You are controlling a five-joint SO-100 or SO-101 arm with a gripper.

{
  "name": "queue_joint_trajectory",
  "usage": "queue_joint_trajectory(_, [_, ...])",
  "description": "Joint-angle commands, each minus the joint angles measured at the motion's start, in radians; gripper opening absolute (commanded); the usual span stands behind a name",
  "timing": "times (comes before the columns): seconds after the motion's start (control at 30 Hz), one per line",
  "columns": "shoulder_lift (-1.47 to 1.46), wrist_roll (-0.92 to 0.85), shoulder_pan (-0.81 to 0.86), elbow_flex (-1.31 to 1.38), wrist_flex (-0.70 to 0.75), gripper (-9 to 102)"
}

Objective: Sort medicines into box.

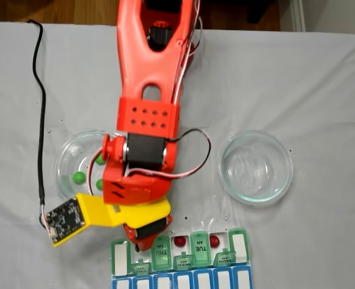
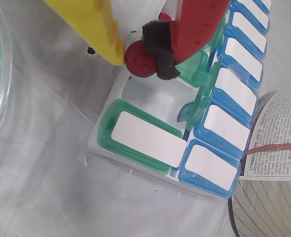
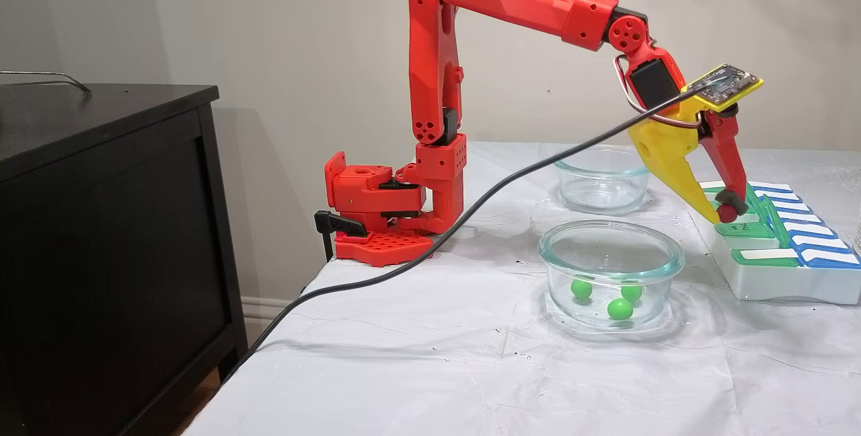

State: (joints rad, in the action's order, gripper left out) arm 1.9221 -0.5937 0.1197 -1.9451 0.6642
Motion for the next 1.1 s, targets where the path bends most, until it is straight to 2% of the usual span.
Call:
queue_joint_trajectory(0.0, [-0.002,0.014,-0.008,0.066,-0.044,0])
queue_joint_trajectory(0.43, [-0.063,0.011,-0.003,0.092,-0.163,0])
queue_joint_trajectory(0.77, [-0.071,-0.009,-0.011,0.095,-0.176,0])
queue_joint_trajectory(1.07, [-0.095,-0.066,-0.026,0.11,-0.156,17])
